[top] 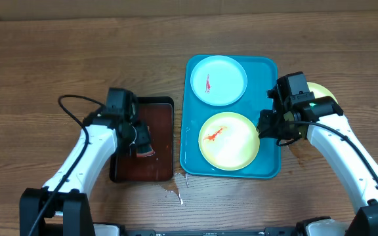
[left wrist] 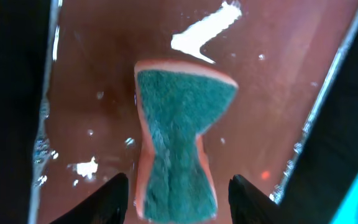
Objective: Clean dirty plates on tray and stack at the side
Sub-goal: 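Grasp the sponge again with the left gripper and lift it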
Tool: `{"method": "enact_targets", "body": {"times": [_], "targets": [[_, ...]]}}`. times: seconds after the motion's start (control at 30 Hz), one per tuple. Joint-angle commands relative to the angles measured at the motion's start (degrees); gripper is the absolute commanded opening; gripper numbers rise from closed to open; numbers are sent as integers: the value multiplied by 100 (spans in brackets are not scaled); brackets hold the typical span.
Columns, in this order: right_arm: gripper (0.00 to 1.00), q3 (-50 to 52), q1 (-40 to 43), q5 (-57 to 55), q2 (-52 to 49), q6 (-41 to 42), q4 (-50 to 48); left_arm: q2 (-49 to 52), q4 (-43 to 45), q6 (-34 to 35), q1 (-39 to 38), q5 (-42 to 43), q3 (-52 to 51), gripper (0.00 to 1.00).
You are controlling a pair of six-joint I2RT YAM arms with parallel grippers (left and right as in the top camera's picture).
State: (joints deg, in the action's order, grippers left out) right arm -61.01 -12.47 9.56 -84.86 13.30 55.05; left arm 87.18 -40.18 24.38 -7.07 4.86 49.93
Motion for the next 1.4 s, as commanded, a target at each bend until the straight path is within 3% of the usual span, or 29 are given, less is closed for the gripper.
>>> {"method": "enact_targets", "body": {"times": [0.0,0.27,0.47,0.63,0.67,0.97,1.37], "targets": [[36,-28,-7,109,46,28,-33,-28,264,114,-59,-87,-136,49],[33,107,-7,109,-2,28,-9,61,481,116,-90,-92,-133,44],[33,107,-7,107,-2,28,7,723,396,140,-90,-378,-133,41],[33,107,-7,105,-2,35,83,1209,483,232,-90,-313,-55,6],[33,107,-7,101,-2,48,105,1211,450,251,-90,-315,-22,4],[32,107,-4,-608,-2,693,120,944,-684,173,-90,-313,1058,4],[40,116,-4,-603,-20,295,103,826,-2277,-258,-90,-404,2568,4]]}}
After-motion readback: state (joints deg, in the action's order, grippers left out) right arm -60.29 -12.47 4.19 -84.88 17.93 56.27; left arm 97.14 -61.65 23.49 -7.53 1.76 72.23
